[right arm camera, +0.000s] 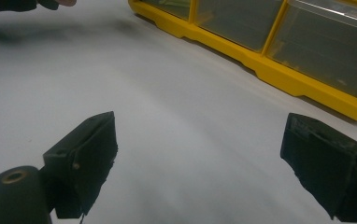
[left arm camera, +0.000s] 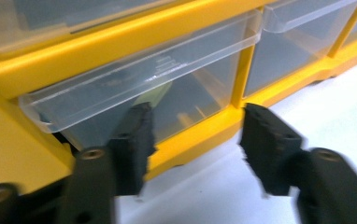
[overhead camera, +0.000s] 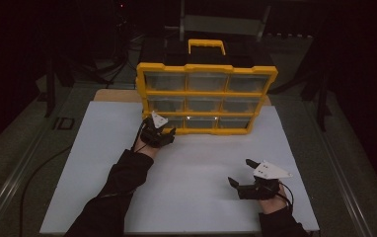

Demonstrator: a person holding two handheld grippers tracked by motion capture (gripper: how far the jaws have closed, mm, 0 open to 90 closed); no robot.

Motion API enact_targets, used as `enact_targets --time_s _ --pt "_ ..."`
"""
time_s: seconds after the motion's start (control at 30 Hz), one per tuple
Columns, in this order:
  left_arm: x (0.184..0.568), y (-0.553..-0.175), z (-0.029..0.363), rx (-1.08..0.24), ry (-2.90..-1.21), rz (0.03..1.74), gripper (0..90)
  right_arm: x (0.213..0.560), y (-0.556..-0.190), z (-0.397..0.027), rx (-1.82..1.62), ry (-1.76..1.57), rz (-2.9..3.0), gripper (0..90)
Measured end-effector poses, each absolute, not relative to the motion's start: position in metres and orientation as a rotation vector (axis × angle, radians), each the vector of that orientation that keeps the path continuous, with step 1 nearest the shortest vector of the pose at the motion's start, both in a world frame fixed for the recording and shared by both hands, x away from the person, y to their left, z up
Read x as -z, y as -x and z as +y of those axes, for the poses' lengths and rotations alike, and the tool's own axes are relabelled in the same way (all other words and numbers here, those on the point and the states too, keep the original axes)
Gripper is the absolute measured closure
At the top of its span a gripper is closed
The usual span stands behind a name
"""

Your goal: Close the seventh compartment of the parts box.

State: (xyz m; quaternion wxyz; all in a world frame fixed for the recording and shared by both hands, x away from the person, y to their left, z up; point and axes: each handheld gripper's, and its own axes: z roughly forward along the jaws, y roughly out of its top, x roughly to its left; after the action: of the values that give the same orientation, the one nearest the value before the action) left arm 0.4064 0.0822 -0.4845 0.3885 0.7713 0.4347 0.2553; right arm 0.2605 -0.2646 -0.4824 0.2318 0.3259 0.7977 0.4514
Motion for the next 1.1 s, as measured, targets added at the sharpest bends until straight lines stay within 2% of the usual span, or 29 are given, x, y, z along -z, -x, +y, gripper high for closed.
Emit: enact_targets --time_s 0.1,0.2,0.33,0.43,1.1 --pt "0.484 -0.407 0.083 -0.617 -1.978 1.111 28.3 0.482 -0.26 -0.264 -1.241 -0.896 2.192 11.0" --pt "0.484 -0.404 0.085 -0.602 -1.975 1.093 24.6 0.482 -0.26 -0.264 -1.242 -0.897 2.192 11.0" --pt "0.483 -0.401 0.087 -0.606 -1.98 1.096 12.8 0.482 -0.26 -0.264 -1.241 -0.893 2.193 11.0" --pt "0.482 -0.4 0.088 -0.541 -1.999 1.073 0.8 0.482 -0.26 -0.264 -1.241 -0.892 2.192 11.0" --pt "0.472 -0.394 0.091 -0.492 -2.032 0.987 0.0 0.482 -0.26 -0.264 -1.244 -0.895 2.189 11.0"
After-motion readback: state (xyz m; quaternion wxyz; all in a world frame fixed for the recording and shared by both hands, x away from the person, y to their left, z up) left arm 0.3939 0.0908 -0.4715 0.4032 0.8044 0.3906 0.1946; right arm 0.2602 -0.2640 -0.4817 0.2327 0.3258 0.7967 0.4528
